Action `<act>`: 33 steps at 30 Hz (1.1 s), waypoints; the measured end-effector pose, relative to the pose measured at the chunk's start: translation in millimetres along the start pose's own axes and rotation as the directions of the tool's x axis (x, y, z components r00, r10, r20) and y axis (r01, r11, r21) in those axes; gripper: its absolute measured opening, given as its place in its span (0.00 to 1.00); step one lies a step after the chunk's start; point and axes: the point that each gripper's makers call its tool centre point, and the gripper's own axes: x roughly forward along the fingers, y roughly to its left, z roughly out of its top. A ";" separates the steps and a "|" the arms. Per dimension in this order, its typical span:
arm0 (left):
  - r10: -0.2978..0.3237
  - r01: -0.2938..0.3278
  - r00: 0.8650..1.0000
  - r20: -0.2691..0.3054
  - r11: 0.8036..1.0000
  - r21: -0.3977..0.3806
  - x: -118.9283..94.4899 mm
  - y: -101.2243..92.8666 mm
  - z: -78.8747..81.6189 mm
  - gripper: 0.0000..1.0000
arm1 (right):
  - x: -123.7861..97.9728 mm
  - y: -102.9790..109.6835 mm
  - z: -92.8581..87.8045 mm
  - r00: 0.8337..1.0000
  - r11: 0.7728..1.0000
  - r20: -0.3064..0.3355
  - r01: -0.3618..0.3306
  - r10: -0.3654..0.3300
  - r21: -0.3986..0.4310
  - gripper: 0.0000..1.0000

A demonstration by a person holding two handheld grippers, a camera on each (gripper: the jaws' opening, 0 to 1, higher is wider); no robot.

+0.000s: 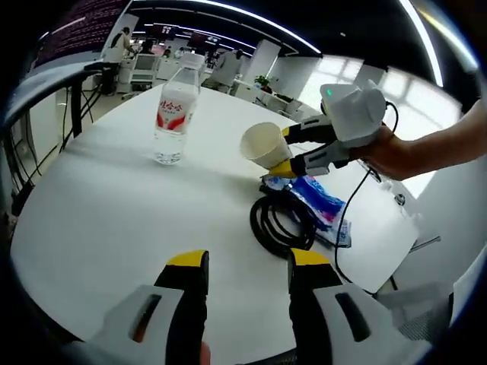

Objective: Arrange the tabletop items into an orderly group along one side of the table until the central work area is clear of visible clutter.

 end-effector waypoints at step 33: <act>-0.006 0.006 1.000 -0.015 1.000 -0.010 5.2 1.4 -4.7 0.39 | -124.7 13.0 -92.6 0.952 0.883 -0.058 0.301 -0.301 0.361 0.39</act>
